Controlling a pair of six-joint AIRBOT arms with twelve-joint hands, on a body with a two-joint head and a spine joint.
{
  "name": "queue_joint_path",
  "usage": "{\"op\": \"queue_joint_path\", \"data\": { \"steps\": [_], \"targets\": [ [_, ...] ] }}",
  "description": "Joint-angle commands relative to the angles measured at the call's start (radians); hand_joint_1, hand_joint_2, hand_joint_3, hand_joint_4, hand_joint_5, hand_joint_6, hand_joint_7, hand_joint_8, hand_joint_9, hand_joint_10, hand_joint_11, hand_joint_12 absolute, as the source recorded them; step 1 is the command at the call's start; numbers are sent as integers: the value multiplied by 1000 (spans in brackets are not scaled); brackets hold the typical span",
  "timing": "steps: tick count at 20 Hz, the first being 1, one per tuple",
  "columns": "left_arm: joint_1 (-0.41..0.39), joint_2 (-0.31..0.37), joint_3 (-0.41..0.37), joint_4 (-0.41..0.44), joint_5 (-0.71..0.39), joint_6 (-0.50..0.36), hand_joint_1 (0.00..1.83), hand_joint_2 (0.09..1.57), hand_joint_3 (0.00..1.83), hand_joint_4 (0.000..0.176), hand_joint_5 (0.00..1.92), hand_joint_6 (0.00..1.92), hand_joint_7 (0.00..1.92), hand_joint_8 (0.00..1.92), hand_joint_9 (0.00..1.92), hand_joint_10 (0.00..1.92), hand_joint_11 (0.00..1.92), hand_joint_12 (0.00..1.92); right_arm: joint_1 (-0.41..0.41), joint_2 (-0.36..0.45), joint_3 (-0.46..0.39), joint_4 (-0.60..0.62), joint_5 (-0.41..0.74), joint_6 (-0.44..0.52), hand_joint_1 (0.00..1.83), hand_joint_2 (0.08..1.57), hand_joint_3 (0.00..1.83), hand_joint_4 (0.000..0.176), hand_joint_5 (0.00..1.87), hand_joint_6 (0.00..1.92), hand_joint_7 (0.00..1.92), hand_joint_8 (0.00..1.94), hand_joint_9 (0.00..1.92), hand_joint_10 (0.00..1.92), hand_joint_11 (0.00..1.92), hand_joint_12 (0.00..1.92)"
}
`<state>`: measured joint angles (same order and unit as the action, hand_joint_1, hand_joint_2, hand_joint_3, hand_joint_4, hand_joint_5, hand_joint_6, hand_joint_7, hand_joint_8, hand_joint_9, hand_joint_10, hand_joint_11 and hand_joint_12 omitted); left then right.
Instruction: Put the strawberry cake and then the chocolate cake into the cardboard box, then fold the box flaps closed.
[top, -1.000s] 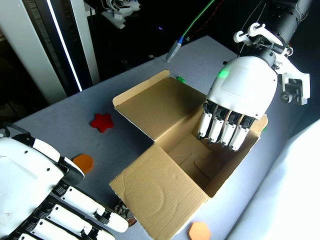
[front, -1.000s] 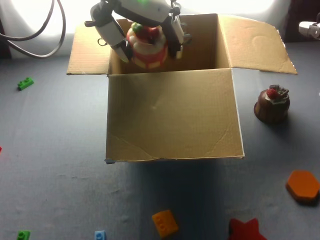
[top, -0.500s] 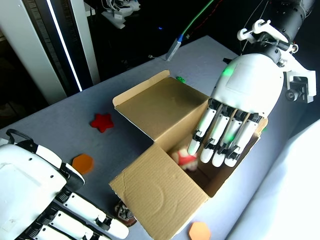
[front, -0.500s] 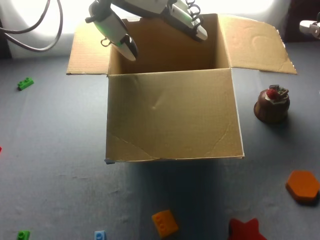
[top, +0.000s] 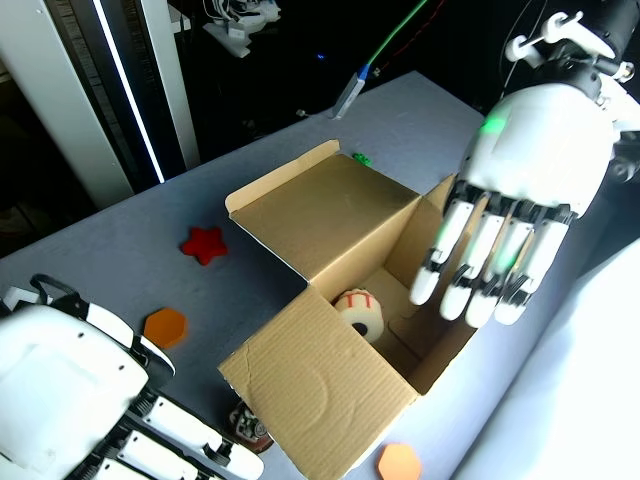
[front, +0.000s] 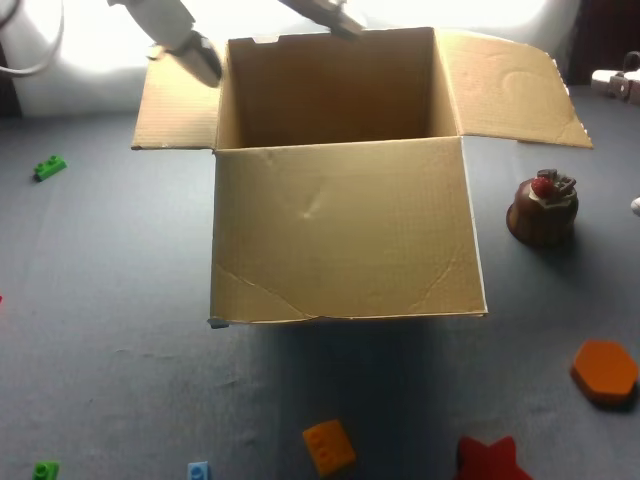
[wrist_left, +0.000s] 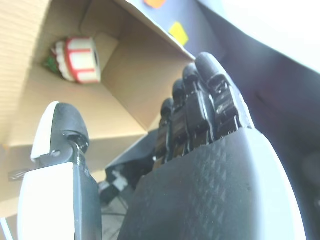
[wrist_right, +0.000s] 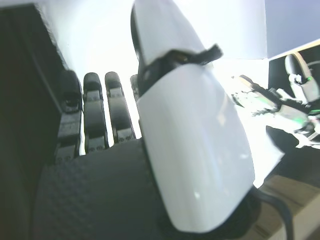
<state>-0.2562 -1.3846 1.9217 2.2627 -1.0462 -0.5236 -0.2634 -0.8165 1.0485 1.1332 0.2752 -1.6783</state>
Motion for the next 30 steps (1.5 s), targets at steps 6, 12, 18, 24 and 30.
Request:
{"op": "queue_joint_path", "data": {
  "steps": [6, 12, 18, 24, 30],
  "targets": [
    [-33, 108, -16, -15, 6, -43, 597, 1146, 11, 40, 140, 4, 188, 0, 266, 0, 0, 914, -26, -75, 99, -12, 35, 9, 1163, 1061, 0, 32, 50, 8, 98, 0, 110, 3, 0, 640],
    [-38, 238, -46, 15, -18, -75, 158, 1187, 3, 44, 122, 0, 126, 0, 192, 0, 0, 696, -13, -151, 133, -12, 48, 4, 1109, 1084, 1, 23, 37, 2, 77, 3, 103, 0, 0, 600],
    [-26, 358, -115, 39, -22, -84, 0, 1183, 0, 58, 90, 0, 106, 0, 123, 0, 0, 503, -51, -230, 195, -12, 69, 2, 1105, 1066, 0, 24, 10, 2, 71, 6, 102, 6, 0, 566],
    [106, 474, -221, -10, 0, -81, 0, 1172, 0, 50, 93, 5, 99, 3, 119, 2, 0, 497, -72, -273, 235, -12, 78, 1, 1127, 1070, 0, 19, 15, 1, 62, 0, 87, 0, 0, 437],
    [323, 580, -386, -253, 89, 3, 0, 1178, 2, 48, 91, 2, 110, 1, 135, 1, 0, 553, -71, -282, 236, -12, 78, 1, 1085, 1077, 1, 27, 30, 6, 96, 3, 122, 12, 0, 659]
  ]
}}
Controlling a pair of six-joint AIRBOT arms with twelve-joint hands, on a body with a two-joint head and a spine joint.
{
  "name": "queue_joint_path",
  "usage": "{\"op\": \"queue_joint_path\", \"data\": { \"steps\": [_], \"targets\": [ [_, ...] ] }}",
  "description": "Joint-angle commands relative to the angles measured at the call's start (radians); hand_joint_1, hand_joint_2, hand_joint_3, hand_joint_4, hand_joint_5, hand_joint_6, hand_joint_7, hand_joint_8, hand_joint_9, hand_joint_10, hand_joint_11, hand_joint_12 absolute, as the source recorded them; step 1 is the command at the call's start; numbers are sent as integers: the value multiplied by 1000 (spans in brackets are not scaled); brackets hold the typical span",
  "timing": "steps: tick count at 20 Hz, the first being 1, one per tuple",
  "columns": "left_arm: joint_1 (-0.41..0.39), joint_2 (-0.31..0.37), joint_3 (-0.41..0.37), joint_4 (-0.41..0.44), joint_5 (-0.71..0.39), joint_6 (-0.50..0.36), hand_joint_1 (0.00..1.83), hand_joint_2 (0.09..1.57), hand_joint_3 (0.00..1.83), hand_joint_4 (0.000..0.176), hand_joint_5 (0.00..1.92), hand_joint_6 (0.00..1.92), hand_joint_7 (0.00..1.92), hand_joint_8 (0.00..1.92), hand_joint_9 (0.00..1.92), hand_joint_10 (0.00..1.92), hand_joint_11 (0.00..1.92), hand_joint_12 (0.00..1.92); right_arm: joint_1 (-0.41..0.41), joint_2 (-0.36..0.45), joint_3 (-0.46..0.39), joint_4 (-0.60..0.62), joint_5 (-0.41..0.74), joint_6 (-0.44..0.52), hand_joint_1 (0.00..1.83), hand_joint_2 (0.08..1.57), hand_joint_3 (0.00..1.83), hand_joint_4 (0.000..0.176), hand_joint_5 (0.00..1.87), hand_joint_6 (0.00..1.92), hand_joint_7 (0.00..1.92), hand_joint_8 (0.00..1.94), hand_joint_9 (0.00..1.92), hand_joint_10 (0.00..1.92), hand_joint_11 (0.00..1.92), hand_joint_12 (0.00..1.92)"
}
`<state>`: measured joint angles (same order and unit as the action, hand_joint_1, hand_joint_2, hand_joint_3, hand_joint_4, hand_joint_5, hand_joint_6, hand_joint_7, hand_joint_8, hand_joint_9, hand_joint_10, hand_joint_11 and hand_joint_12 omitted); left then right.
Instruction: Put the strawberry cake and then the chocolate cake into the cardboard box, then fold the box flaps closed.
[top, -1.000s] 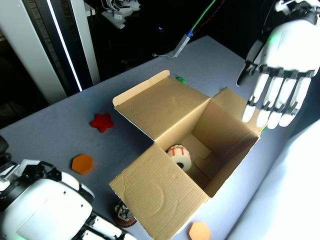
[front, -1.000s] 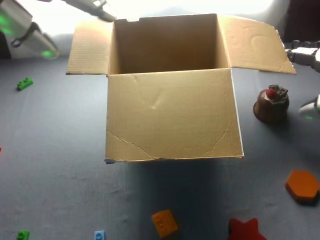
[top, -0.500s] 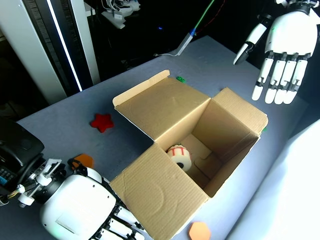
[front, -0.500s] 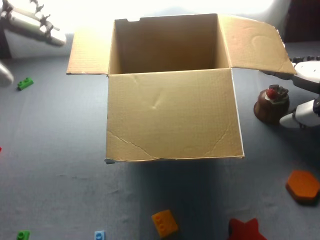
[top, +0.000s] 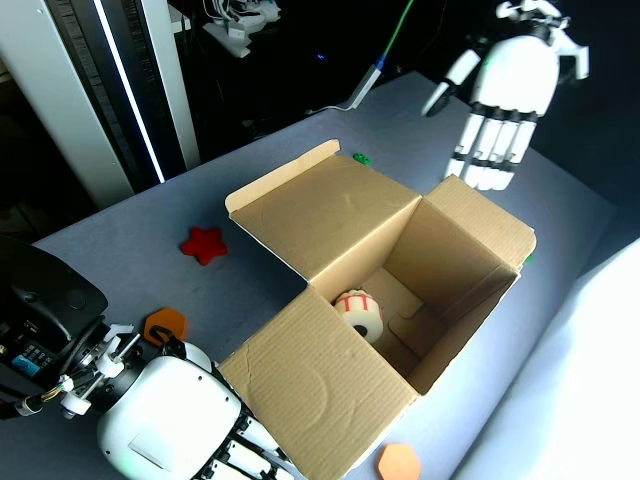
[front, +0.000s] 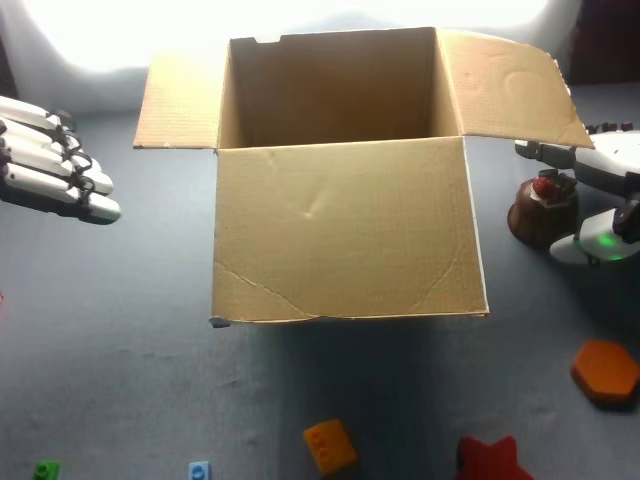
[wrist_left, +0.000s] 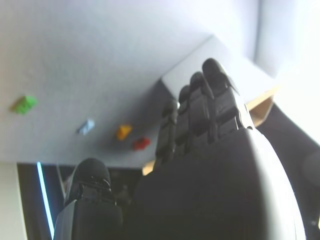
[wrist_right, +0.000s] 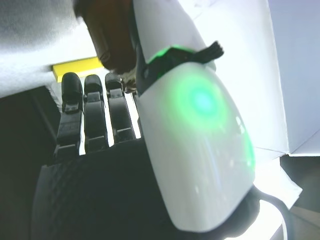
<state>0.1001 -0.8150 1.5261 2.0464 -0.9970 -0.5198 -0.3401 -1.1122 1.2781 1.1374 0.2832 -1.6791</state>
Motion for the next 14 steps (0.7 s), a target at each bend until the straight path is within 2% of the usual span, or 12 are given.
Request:
{"op": "queue_joint_path", "data": {
  "steps": [1, 5, 6, 7, 8, 9, 10, 12, 14],
  "targets": [
    [8, 19, 1, -93, 58, 9, 0, 1177, 1, 47, 90, 1, 102, 1, 127, 2, 0, 523, 6, 12, 6, -16, 70, 2, 1078, 1085, 5, 26, 50, 10, 118, 5, 138, 17, 0, 701],
    [135, 35, -13, -270, 123, 72, 0, 1169, 0, 49, 91, 0, 110, 3, 141, 5, 0, 559, 6, 12, 6, -16, 70, 2, 1072, 1086, 4, 17, 62, 11, 135, 6, 163, 25, 0, 752],
    [165, 36, -16, -315, 135, 90, 0, 1168, 0, 53, 92, 1, 110, 2, 135, 1, 0, 542, 6, 12, 6, -16, 70, 2, 1113, 1087, 3, 0, 199, 42, 308, 27, 272, 65, 0, 987],
    [190, 37, -16, -360, 142, 107, 0, 1168, 0, 53, 92, 0, 111, 2, 133, 1, 0, 542, 6, 12, 6, -16, 70, 2, 1081, 1110, 10, 0, 431, 134, 536, 105, 444, 149, 0, 1239],
    [206, 37, -16, -390, 149, 118, 0, 1168, 0, 53, 92, 0, 111, 2, 133, 1, 0, 542, 7, 12, 6, -16, 70, 2, 1081, 1110, 10, 0, 431, 134, 536, 105, 444, 149, 0, 1239],
    [215, 37, -16, -416, 158, 123, 0, 1166, 0, 53, 97, 0, 121, 2, 141, 2, 0, 568, 8, 12, 6, -16, 70, 2, 1181, 1132, 5, 0, 945, 747, 844, 1001, 544, 1040, 65, 1827],
    [216, 36, -18, -423, 162, 125, 0, 1170, 0, 53, 91, 0, 116, 0, 137, 0, 0, 551, 9, 12, 6, -16, 70, 2, 1204, 1139, 5, 0, 942, 935, 916, 1172, 643, 1361, 200, 1902],
    [216, 36, -26, -424, 163, 133, 0, 1169, 0, 54, 98, 2, 111, 0, 128, 0, 0, 529, 10, 12, 6, -16, 67, 2, 1211, 1152, 5, 0, 872, 1071, 958, 1193, 691, 1499, 262, 1920],
    [216, 37, -24, -434, 167, 128, 0, 1176, 1, 55, 97, 0, 105, 1, 113, 2, 0, 461, 13, 13, 6, -16, 61, 2, 1204, 1165, 6, 0, 839, 1128, 941, 1211, 664, 1521, 259, 1921]
  ]
}}
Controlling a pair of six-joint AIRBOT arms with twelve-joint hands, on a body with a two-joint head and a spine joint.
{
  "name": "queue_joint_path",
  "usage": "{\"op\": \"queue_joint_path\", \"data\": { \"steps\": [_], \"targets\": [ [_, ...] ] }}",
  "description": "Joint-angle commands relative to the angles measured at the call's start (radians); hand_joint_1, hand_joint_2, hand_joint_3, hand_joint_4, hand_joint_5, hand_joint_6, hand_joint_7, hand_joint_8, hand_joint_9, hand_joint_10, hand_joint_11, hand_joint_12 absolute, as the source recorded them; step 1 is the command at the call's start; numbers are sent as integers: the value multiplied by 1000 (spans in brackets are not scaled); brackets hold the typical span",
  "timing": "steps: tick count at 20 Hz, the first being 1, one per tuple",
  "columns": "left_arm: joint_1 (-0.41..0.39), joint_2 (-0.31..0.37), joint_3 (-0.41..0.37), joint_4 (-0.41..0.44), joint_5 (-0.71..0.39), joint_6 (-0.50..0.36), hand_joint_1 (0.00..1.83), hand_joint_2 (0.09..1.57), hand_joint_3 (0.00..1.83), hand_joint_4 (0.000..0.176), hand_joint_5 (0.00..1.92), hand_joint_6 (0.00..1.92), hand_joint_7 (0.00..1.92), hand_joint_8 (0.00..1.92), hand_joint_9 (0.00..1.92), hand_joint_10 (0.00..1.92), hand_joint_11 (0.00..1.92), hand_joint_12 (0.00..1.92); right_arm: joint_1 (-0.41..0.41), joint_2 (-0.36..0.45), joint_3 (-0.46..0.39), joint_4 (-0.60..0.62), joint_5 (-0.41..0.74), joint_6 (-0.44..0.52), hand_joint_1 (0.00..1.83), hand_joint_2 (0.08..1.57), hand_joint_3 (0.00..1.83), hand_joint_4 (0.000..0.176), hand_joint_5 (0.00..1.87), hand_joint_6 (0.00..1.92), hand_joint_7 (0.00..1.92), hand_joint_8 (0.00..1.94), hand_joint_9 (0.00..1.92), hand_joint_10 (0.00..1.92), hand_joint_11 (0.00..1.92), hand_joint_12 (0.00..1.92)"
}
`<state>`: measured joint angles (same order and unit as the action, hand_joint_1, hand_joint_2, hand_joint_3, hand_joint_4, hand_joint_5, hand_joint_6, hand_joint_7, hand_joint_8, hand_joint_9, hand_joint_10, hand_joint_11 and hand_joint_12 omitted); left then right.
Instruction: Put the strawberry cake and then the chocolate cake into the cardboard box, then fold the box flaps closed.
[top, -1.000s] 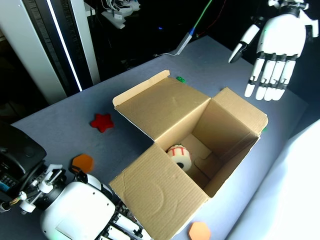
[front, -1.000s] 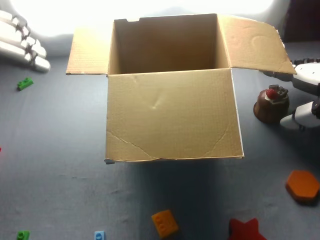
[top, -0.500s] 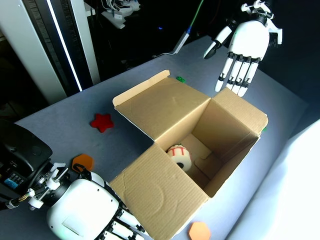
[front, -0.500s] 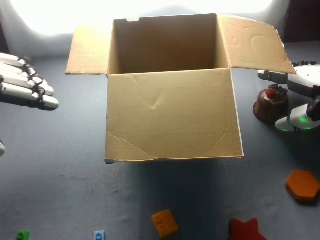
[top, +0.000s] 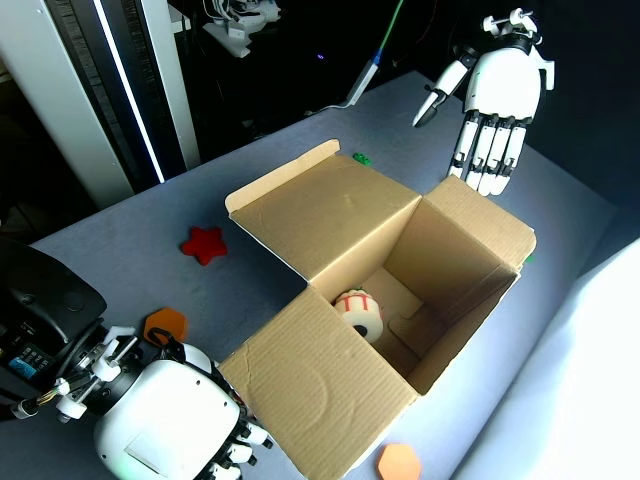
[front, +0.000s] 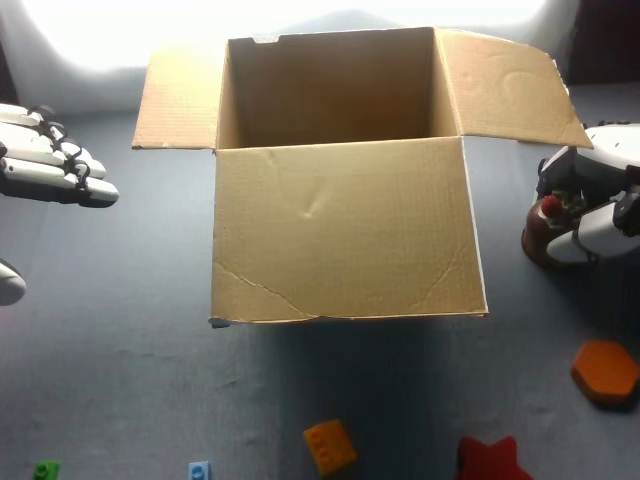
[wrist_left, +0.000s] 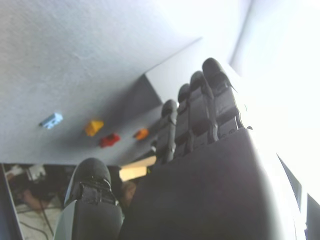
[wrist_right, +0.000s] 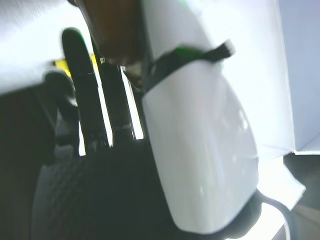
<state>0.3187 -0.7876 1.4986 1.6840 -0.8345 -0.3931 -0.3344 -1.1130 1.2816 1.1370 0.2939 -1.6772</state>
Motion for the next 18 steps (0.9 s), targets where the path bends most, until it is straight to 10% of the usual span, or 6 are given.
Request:
{"op": "queue_joint_path", "data": {
  "steps": [1, 11, 18],
  "targets": [
    [-5, 9, 3, -72, 9, -2, 0, 1176, 1, 55, 97, 0, 105, 1, 113, 2, 0, 461, 10, 16, 3, -16, 50, 1, 1204, 1165, 6, 0, 839, 1128, 941, 1211, 664, 1521, 259, 1921],
    [16, -8, -3, -114, 0, -2, 0, 1194, 2, 53, 84, 2, 103, 1, 138, 4, 0, 549, 81, 154, -41, -17, 142, -11, 1223, 1147, 0, 0, 858, 1080, 998, 1133, 749, 1452, 232, 1921],
    [37, -25, 1, -219, 18, 79, 0, 1192, 1, 51, 94, 3, 100, 1, 137, 1, 0, 552, 214, 199, -51, -297, 270, 90, 1214, 1157, 1, 0, 814, 1172, 993, 1114, 758, 1448, 275, 1921]
  ]
}}
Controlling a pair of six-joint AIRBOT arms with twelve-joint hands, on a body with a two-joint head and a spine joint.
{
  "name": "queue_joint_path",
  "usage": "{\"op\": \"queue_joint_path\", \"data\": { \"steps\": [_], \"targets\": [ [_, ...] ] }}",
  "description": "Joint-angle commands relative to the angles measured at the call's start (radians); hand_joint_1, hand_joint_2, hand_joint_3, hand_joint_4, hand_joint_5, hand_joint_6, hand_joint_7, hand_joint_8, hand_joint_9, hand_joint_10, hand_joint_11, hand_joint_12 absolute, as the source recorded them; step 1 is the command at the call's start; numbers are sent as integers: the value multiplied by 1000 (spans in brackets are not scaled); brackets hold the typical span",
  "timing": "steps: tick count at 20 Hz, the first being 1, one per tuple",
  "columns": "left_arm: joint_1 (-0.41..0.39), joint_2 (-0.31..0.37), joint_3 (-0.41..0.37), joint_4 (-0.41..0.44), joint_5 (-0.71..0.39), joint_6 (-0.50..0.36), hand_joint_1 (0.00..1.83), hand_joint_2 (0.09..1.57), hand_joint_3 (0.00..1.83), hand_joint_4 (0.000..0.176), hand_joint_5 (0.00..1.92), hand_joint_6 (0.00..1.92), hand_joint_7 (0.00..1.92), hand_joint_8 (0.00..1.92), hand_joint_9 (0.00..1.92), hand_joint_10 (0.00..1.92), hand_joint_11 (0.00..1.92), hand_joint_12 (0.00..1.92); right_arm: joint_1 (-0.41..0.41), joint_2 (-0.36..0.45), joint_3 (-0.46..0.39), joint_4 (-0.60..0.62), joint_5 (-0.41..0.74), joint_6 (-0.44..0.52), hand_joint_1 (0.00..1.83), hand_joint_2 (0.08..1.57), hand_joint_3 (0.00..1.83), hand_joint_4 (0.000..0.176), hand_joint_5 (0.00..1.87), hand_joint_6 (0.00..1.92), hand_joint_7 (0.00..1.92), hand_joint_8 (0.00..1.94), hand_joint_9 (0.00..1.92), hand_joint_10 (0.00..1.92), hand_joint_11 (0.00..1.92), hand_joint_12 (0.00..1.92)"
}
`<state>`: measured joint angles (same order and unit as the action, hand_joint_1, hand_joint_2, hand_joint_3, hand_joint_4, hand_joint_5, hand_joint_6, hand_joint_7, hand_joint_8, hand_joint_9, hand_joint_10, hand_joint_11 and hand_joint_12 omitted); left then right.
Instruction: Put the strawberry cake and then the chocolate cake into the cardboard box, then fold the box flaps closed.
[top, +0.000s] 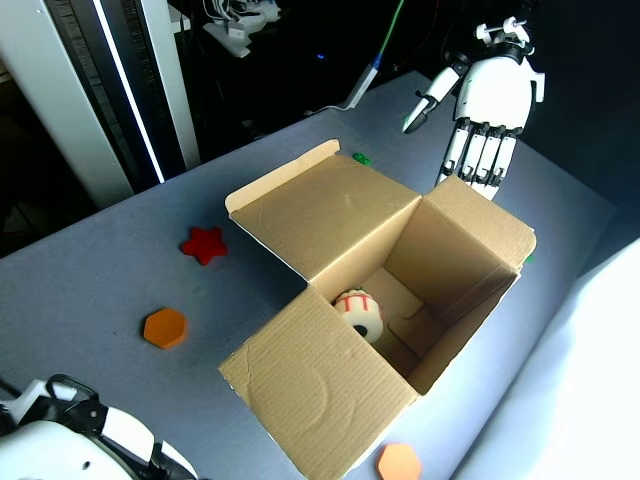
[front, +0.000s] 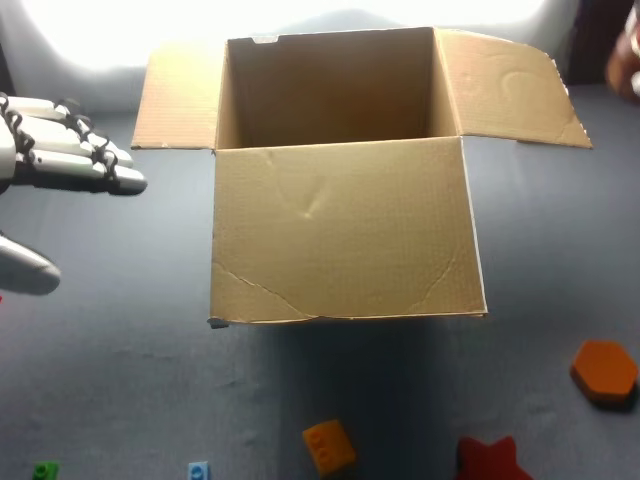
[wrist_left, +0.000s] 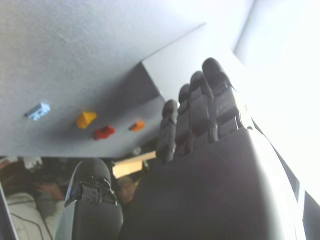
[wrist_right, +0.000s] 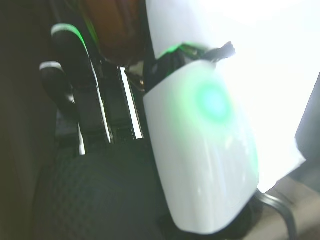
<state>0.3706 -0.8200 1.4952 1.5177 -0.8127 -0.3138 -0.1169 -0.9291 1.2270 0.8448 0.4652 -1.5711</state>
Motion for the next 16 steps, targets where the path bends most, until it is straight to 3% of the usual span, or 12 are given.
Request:
{"op": "queue_joint_path", "data": {
  "steps": [1, 3, 7, 9, 16],
  "targets": [
    [1, 2, 10, -75, -1, 4, 0, 1195, 2, 49, 80, 1, 92, 2, 136, 2, 0, 539, 23, 21, -6, -82, 99, 54, 1216, 1157, 0, 0, 829, 1137, 983, 1143, 757, 1453, 290, 1921],
    [22, -9, 19, -82, 3, 4, 0, 1192, 0, 55, 78, 1, 96, 2, 138, 2, 0, 574, 52, 28, -36, -283, 118, 166, 1215, 1157, 0, 0, 842, 1109, 973, 1168, 745, 1452, 272, 1921],
    [49, -30, 31, -132, 4, 39, 0, 1195, 2, 48, 89, 1, 107, 1, 154, 4, 0, 593, 69, 24, -64, -570, 164, 394, 1213, 1154, 0, 0, 856, 1096, 972, 1161, 736, 1452, 253, 1921],
    [64, -42, 38, -150, 15, 48, 0, 1196, 1, 50, 88, 1, 100, 0, 143, 1, 0, 574, 80, 3, -64, -726, 199, 507, 1214, 1165, 2, 0, 851, 1072, 939, 1254, 697, 1538, 281, 1921],
    [57, -53, 40, -187, 42, 84, 0, 1195, 0, 44, 81, 2, 113, 5, 157, 6, 0, 609, 45, -86, -60, -848, 300, 596, 1211, 1172, 0, 0, 846, 1083, 922, 1281, 696, 1578, 309, 1921]
  ]
}}
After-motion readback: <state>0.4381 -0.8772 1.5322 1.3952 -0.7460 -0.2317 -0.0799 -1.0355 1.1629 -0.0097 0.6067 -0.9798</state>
